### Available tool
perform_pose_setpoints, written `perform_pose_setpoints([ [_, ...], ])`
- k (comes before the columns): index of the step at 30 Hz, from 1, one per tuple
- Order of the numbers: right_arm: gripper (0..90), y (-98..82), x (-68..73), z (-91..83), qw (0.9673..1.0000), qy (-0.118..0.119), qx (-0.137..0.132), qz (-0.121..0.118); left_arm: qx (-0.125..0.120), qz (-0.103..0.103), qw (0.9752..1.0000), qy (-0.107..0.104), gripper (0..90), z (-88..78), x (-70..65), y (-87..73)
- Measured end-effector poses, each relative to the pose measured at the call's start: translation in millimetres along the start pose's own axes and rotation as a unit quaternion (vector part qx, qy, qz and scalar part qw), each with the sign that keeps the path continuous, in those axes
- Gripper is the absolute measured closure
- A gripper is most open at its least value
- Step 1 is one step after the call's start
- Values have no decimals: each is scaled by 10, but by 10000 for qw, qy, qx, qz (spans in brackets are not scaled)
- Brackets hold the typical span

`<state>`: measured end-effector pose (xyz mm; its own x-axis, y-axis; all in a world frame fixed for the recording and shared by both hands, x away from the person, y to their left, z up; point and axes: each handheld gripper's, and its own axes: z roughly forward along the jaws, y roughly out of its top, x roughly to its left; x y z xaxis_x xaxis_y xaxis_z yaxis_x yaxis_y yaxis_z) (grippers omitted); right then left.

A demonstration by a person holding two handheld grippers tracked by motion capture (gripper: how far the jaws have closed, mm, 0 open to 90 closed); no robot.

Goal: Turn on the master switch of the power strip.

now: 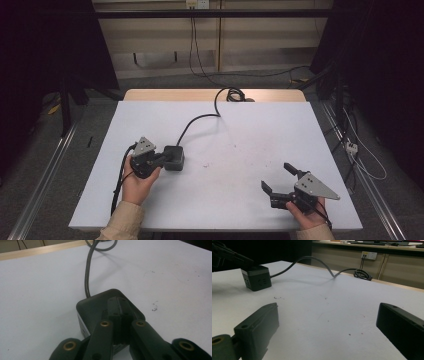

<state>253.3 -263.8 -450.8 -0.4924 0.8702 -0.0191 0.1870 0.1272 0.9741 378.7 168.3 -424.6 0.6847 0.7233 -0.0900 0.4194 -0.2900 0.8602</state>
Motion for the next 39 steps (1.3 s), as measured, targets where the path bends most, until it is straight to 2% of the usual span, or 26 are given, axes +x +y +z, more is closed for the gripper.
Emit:
perform_pose_setpoints([
  [13, 39, -1, 0, 0, 10000, -10, 4, -1, 6, -33, 10000, 16, 900, 1, -7, 1],
  [31, 39, 2, 5, 2, 10000, 9, -1, 3, 73, 69, 9999, 117, 900, 1, -34, 13],
  [39, 39, 4, 9, -1, 10000, 9, -19, -12, 59, 53, 9999, 133, 900, 2, -38, 9],
])
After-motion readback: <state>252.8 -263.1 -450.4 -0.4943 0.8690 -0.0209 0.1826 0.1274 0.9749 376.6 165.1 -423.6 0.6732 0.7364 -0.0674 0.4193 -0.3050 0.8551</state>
